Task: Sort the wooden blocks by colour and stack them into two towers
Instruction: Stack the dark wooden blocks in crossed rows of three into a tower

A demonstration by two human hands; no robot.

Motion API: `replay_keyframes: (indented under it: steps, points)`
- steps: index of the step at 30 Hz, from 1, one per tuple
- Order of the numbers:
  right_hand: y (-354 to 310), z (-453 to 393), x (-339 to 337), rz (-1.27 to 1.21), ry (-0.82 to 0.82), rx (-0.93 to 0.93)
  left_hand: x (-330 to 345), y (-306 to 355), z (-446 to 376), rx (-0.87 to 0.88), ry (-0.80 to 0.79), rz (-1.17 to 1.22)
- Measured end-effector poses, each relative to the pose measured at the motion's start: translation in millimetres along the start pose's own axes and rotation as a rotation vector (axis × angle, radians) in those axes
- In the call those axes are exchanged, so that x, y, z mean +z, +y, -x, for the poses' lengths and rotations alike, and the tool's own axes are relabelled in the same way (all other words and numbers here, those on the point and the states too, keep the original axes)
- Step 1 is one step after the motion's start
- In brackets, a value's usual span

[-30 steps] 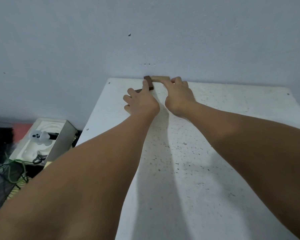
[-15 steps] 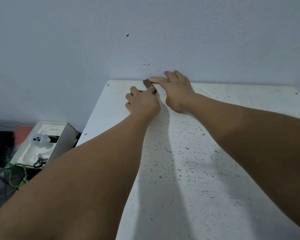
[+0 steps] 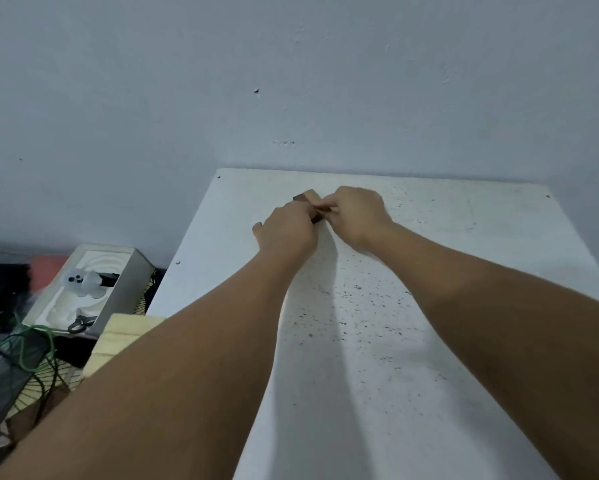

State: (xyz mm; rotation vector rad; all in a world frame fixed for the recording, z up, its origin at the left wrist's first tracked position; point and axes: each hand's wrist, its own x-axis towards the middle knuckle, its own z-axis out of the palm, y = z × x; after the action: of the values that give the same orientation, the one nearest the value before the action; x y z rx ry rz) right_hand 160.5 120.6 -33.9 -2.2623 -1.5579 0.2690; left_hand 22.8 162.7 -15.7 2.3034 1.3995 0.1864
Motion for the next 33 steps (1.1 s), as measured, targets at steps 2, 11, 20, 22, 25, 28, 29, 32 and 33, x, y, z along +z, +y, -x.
replay_keyframes:
  steps: [2,11,20,22,25,28,29,32,33]
  points:
    - [1.3,22.3,-0.6,-0.068,0.011,0.036,3.6,-1.6,15.0,0.008,0.002,0.015]
    - [-10.0,134.0,-12.9,-0.181,-0.002,0.195,15.4,-0.5,105.2,0.062,-0.034,0.068]
    - [-8.1,241.2,-0.4,-0.162,0.046,0.158,19.8,-14.1,211.2,0.219,-0.141,0.092]
    - [-6.4,265.7,1.6,-0.160,0.058,0.118,23.4,-22.4,230.0,0.285,-0.163,0.026]
    - [-4.1,302.2,3.6,-0.176,0.074,0.061,27.7,-29.6,255.8,0.366,-0.186,-0.101]
    - [-0.1,333.4,3.1,-0.212,0.072,0.036,30.3,-31.5,280.4,0.421,-0.217,-0.102]
    - [1.2,342.2,2.2,-0.223,0.069,0.027,30.2,-32.4,287.1,0.443,-0.225,-0.087]
    - [5.8,360.8,-1.2,-0.246,0.047,0.001,30.7,-35.3,301.9,0.475,-0.253,0.005]
    - [7.9,363.1,-2.4,-0.251,0.036,-0.011,31.1,-36.2,304.6,0.472,-0.241,0.047]
